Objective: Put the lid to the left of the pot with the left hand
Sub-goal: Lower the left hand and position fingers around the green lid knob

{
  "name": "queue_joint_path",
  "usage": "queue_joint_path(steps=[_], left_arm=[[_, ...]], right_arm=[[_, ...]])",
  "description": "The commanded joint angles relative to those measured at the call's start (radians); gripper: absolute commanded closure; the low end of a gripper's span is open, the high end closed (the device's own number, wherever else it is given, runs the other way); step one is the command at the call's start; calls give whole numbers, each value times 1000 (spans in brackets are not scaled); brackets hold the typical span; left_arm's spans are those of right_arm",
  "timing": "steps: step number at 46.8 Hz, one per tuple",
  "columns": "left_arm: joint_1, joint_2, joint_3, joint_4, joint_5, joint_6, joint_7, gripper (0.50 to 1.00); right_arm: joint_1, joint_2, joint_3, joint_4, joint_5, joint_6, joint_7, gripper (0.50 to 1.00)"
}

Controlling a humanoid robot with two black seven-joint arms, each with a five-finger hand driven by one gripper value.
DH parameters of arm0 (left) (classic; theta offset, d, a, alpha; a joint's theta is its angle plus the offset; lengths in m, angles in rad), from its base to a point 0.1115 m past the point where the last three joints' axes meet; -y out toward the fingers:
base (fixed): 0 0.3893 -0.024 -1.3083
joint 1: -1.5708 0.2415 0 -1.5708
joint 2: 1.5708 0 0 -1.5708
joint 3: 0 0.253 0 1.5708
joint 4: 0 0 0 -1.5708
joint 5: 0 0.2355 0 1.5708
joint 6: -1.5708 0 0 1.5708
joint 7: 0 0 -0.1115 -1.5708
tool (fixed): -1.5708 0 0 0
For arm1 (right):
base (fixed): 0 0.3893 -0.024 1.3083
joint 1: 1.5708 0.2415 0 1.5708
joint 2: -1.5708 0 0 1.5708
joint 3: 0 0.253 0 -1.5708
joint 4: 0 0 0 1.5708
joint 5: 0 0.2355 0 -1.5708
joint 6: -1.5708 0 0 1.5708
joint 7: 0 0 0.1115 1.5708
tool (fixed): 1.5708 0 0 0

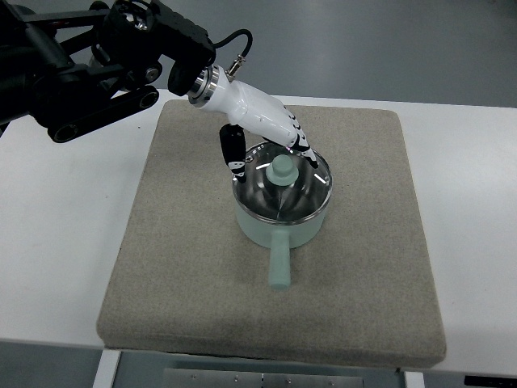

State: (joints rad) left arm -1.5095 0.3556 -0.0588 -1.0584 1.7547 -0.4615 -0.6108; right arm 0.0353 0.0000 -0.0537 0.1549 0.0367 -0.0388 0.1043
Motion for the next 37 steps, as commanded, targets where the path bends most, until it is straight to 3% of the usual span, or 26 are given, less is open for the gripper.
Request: queue_joint_path(steps=[1,3,16,28,37], left_arm=[[0,-1,1,0,2,9,0,606],[0,-1,1,1,6,11,0,636],[-5,-3,1,0,12,11,0,684],[-3,-15,2,1,17,12,0,791],[-1,-20,1,1,19,12,0,838]], right_arm=[[0,0,0,0,0,0,0,576],[0,0,0,0,0,-1,0,576],[0,0,0,0,0,0,0,576],[0,0,0,0,0,0,0,576],[0,0,0,0,0,0,0,576]])
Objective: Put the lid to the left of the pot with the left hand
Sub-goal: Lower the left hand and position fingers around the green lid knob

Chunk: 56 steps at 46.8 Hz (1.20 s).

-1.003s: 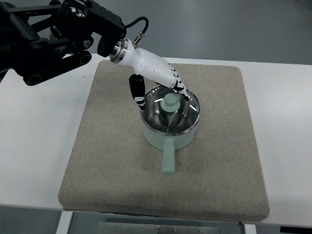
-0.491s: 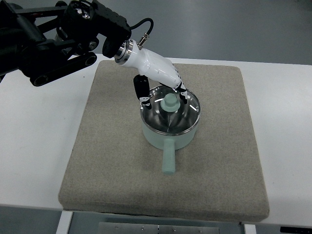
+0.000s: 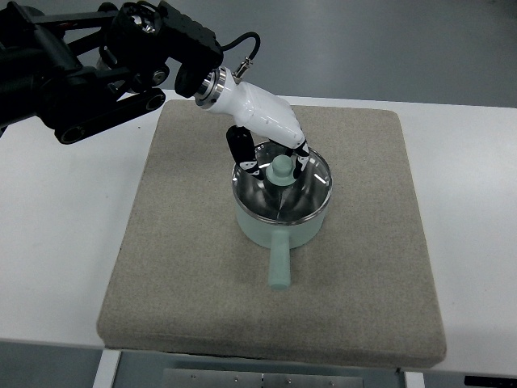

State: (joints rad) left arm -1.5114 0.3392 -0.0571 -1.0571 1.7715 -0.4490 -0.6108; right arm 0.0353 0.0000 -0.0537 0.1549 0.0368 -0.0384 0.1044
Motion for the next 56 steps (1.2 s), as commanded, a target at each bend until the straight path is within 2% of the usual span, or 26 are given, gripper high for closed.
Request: queue_joint_path(steps=[1,6,13,17,23,26,45,56], left_arm=[[-1,-5,-1,0,2,0,0,838],[-7,-6,0,0,2,0,0,836],[-12,-3,3,0,5,0,0,804],[-13,0,5,0,11,0,0,739],[-10,6,8,-1,26,0,0,724],[-9,4,8,0,28,0,0,692],[-3,-2,6,17,34,1,0,707],[-1,-2,6,29,32,27,0,709]], right_arm=[[0,0,0,0,0,-1,0,576],[0,0,0,0,0,0,0,576],[0,0,0,0,0,0,0,576],[0,0,0,0,0,0,0,576],[0,0,0,0,0,-1,0,576],[0,0,0,0,0,0,0,576],[0,0,0,0,0,0,1,576],[0,0,0,0,0,0,0,576]])
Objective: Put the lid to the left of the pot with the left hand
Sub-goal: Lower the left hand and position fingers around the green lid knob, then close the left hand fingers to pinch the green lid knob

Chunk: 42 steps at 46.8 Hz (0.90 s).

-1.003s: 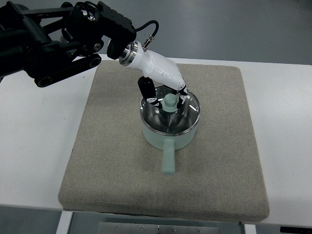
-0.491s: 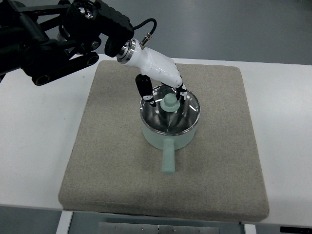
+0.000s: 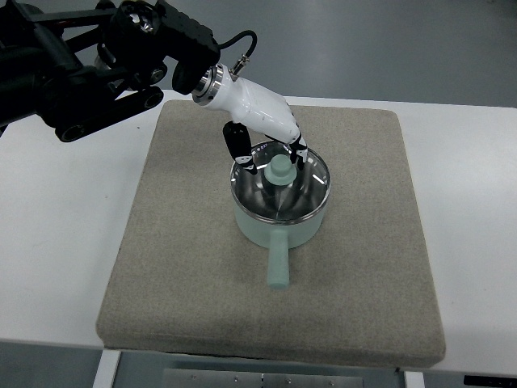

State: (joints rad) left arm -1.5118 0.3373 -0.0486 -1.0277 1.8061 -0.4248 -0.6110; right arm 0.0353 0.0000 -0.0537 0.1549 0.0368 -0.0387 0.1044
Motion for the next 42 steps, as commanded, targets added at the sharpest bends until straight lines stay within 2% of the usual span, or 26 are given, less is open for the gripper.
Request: queue_joint_path(steps=[1,6,15,29,42], left_arm=[[-1,-1,-2,0,-2,3,0,711],[1,-3,-8,0,-2,4,0,761],[1,-4,-13,8,-7,21,0,787],[2,-4,-14,11,-16,21,0,769],[5,-11,-11,9,-17,20,0,690]], right_arm=[[0,0,0,0,0,0,0,576],[0,0,0,0,0,0,0,576],[0,0,0,0,0,0,0,576],[0,0,0,0,0,0,0,576],[0,0,0,0,0,0,0,576]])
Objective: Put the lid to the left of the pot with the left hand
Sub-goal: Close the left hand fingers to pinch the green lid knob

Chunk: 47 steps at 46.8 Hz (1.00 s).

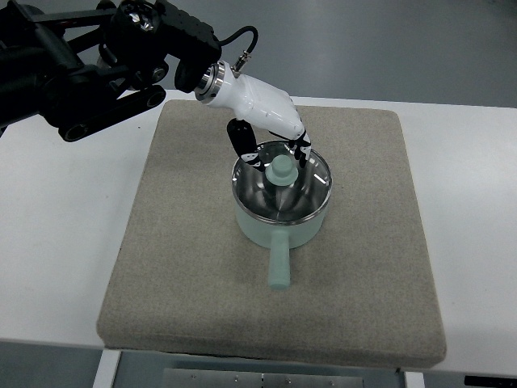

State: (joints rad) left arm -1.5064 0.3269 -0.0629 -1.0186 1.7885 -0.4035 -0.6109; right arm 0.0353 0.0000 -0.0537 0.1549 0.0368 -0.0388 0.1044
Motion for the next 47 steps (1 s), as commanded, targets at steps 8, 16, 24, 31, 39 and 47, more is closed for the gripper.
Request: queue_joint_path(steps=[8,16,24,31,39,47], left_arm=[[0,0,3,0,0,-1,0,688],[0,0,3,0,0,-1,0,694],[0,-2,2,-1,-1,0,0,699],[0,-2,2,-1,-1,0,0,714],[0,-2,2,-1,0,14,0,761],[2,-3,3,-1,3,26,0,806]], right_arm=[[0,0,0,0,0,0,0,576],[0,0,0,0,0,0,0,576],[0,0,0,0,0,0,0,576],[0,0,0,0,0,0,0,576],[0,0,0,0,0,-1,0,576],[0,0,0,0,0,0,0,576]])
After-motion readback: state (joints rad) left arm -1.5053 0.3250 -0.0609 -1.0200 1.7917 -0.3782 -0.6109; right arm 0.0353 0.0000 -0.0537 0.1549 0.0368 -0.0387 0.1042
